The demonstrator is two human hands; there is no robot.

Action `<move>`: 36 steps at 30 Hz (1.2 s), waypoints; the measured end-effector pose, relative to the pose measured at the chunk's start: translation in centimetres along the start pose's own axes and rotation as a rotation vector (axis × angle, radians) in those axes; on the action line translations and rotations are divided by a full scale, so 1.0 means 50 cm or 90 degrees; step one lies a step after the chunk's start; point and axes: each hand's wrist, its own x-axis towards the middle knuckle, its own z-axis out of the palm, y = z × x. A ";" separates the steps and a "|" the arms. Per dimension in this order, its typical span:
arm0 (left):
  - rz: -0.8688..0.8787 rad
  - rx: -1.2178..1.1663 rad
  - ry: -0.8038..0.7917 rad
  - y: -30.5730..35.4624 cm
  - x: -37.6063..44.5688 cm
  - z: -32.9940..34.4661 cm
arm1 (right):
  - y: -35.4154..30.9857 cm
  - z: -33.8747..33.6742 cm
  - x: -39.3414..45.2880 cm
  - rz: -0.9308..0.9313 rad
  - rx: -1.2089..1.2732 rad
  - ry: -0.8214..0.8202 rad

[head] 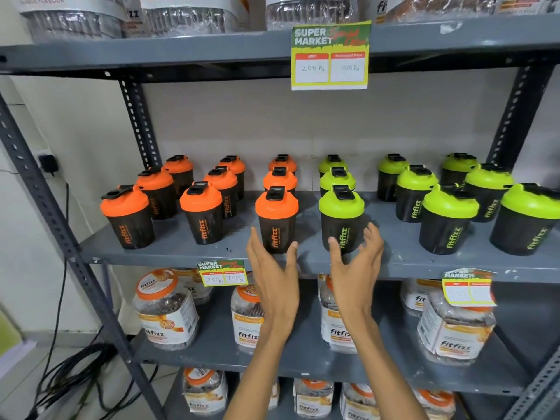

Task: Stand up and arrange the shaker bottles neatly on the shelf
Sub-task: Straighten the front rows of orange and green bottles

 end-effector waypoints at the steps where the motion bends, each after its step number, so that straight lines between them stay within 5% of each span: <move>1: 0.016 -0.014 0.006 -0.012 -0.016 -0.023 | 0.001 -0.008 -0.018 -0.023 0.018 0.026; 8: 0.059 -0.025 0.112 -0.095 -0.038 -0.193 | -0.050 0.023 -0.147 -0.090 0.087 0.000; 16: 0.038 0.003 0.214 -0.144 0.175 -0.340 | -0.185 0.245 -0.220 -0.105 0.057 -0.096; 21: -0.039 0.081 0.153 -0.201 0.318 -0.398 | -0.221 0.412 -0.229 -0.002 -0.059 -0.191; 25: -0.077 0.111 0.071 -0.231 0.379 -0.413 | -0.231 0.495 -0.218 0.069 -0.137 -0.172; 36: -0.049 0.074 0.035 -0.253 0.400 -0.426 | -0.234 0.535 -0.212 0.103 -0.146 -0.132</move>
